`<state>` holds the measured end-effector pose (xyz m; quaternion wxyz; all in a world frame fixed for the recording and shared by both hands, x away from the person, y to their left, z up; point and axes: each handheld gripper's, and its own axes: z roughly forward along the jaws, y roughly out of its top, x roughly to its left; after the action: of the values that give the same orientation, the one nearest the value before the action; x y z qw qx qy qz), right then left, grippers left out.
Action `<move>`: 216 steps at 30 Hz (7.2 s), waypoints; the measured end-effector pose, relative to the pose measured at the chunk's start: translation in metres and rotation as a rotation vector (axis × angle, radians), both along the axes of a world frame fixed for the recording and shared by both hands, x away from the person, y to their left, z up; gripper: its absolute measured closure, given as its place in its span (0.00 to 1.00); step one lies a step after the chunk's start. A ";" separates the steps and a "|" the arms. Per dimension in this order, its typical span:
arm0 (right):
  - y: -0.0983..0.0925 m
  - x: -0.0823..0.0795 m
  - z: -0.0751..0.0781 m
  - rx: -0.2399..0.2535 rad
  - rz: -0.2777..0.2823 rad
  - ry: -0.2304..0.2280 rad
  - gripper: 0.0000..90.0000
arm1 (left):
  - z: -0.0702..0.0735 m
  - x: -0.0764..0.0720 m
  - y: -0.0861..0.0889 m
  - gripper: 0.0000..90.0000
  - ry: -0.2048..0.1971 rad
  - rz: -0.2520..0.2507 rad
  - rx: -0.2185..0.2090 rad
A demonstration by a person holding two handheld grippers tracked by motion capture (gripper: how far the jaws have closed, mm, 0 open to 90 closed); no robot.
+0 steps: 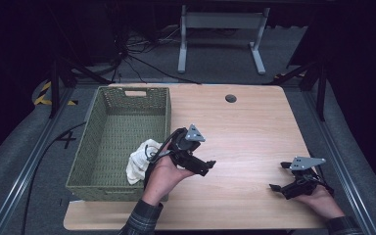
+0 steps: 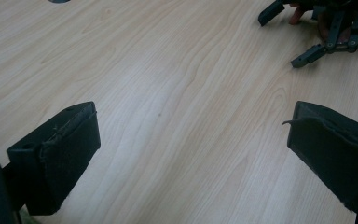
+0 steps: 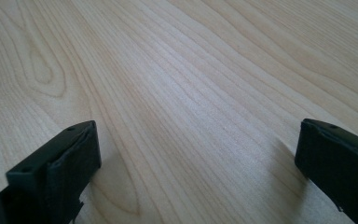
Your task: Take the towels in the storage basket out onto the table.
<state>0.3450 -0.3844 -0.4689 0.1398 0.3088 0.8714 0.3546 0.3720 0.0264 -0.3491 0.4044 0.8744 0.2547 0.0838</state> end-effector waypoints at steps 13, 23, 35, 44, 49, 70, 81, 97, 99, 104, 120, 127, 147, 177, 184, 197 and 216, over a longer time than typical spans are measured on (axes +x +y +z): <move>0.000 0.000 0.000 0.000 0.000 0.000 0.00 | 0.008 0.001 0.043 0.04 -0.011 0.025 -0.001; 0.000 0.000 0.000 -0.001 -0.002 0.000 0.00 | 0.005 0.002 0.065 0.05 -0.013 0.075 0.013; 0.000 0.000 0.000 -0.001 -0.002 0.000 0.00 | 0.001 0.004 0.106 0.06 -0.009 0.165 0.017; 0.000 0.000 0.000 -0.001 -0.003 0.000 0.00 | -0.012 0.010 0.130 0.07 -0.001 0.243 0.091; 0.000 0.000 0.000 -0.001 -0.003 0.000 0.00 | -0.024 0.016 0.139 0.07 0.036 0.264 0.094; 0.000 0.000 0.000 0.000 -0.003 0.000 0.00 | -0.067 0.038 0.139 0.08 0.168 0.303 0.264; 0.000 -0.001 0.000 0.000 -0.004 0.000 0.00 | -0.080 0.044 0.136 0.14 0.285 0.300 0.326; 0.000 0.000 0.000 0.000 -0.003 -0.001 0.00 | -0.079 0.043 0.137 0.63 0.351 0.298 0.355; 0.000 0.000 0.000 0.000 -0.003 0.000 0.00 | -0.076 0.042 0.139 0.71 0.360 0.310 0.343; 0.000 0.000 0.000 0.000 -0.003 -0.001 0.00 | -0.069 0.041 0.142 0.76 0.341 0.320 0.304; 0.000 -0.001 0.000 0.000 -0.003 -0.001 0.00 | -0.034 0.026 0.163 0.76 0.185 0.332 0.067; 0.000 -0.001 0.000 0.000 -0.003 -0.001 0.00 | -0.021 0.018 0.174 0.76 0.136 0.328 -0.009; 0.000 -0.001 0.000 0.000 -0.003 -0.001 0.00 | 0.028 0.005 0.165 0.77 0.032 0.252 -0.111; 0.000 -0.001 0.000 0.000 -0.003 -0.001 0.00 | 0.057 0.007 0.074 0.78 0.010 0.047 -0.177; 0.000 -0.001 0.000 0.000 -0.003 -0.001 0.00 | 0.054 0.007 0.050 0.77 0.011 0.005 -0.192; 0.000 -0.001 0.000 0.000 -0.003 -0.001 0.00 | 0.036 0.011 0.006 0.77 0.022 -0.043 -0.167; 0.000 -0.001 0.000 0.001 0.000 0.000 0.00 | -0.018 0.010 -0.062 0.77 0.068 -0.097 -0.113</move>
<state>0.3440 -0.3845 -0.4691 0.1396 0.3089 0.8712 0.3550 0.3822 -0.0357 -0.3674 0.4479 0.8639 0.2297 0.0199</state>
